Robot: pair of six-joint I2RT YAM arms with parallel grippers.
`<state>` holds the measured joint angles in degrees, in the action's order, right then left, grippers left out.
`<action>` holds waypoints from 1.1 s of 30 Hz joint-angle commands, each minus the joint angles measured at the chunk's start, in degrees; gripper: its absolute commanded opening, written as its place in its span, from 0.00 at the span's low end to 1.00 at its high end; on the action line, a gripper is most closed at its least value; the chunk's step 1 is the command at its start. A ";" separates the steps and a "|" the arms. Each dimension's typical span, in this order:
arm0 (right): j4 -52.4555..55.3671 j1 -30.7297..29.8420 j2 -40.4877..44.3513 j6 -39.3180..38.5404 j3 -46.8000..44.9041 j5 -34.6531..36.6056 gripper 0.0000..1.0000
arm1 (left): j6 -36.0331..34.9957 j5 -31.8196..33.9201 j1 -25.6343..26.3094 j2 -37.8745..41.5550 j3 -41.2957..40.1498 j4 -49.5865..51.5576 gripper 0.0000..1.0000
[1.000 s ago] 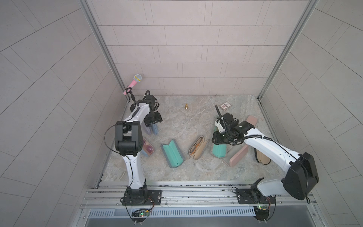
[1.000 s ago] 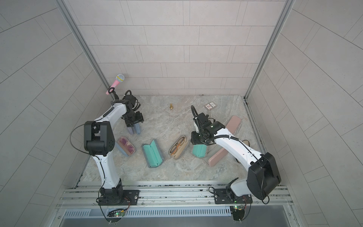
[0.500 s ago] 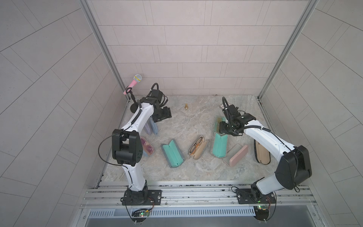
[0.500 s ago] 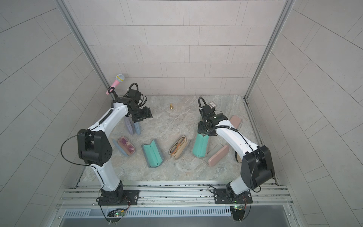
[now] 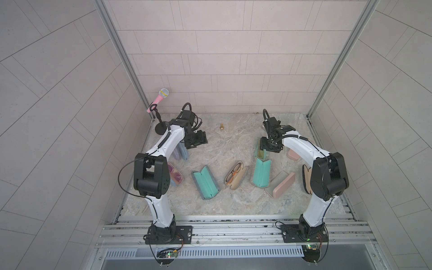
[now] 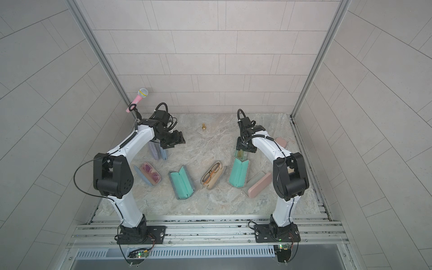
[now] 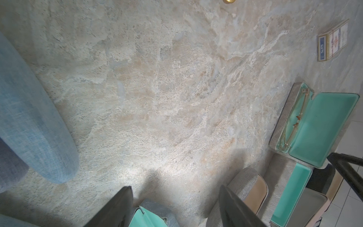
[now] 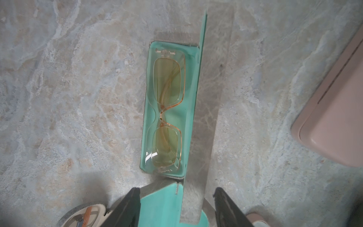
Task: Close the glasses case
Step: Move the glasses case to the center of the board.
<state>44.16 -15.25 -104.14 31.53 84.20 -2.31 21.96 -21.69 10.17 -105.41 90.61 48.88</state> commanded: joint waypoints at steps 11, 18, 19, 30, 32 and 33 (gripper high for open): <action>0.33 1.70 -7.37 -1.14 3.77 -0.49 0.42 | -1.73 -0.20 0.90 1.58 -0.87 0.29 0.76; -0.23 1.89 -8.41 -1.27 4.73 -1.64 0.27 | -1.83 0.34 1.32 1.25 -0.78 0.52 0.76; -0.30 1.89 -8.57 -1.28 4.87 -1.81 0.26 | -1.87 0.39 1.34 1.25 -0.72 0.60 0.76; -1.56 1.62 -9.84 -0.86 6.95 -6.94 0.20 | -1.98 0.68 1.77 0.90 -0.61 0.83 0.76; -1.54 1.37 -10.32 -0.94 7.61 -7.62 0.20 | -2.09 0.72 1.92 0.91 -0.61 0.86 0.76; -1.54 1.15 -10.51 -0.90 7.95 -8.00 0.20 | -2.09 0.81 1.96 0.90 -0.61 0.88 0.76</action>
<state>42.87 -13.52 -113.84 30.28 90.43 -8.40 20.93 -21.56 11.73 -105.43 90.39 48.73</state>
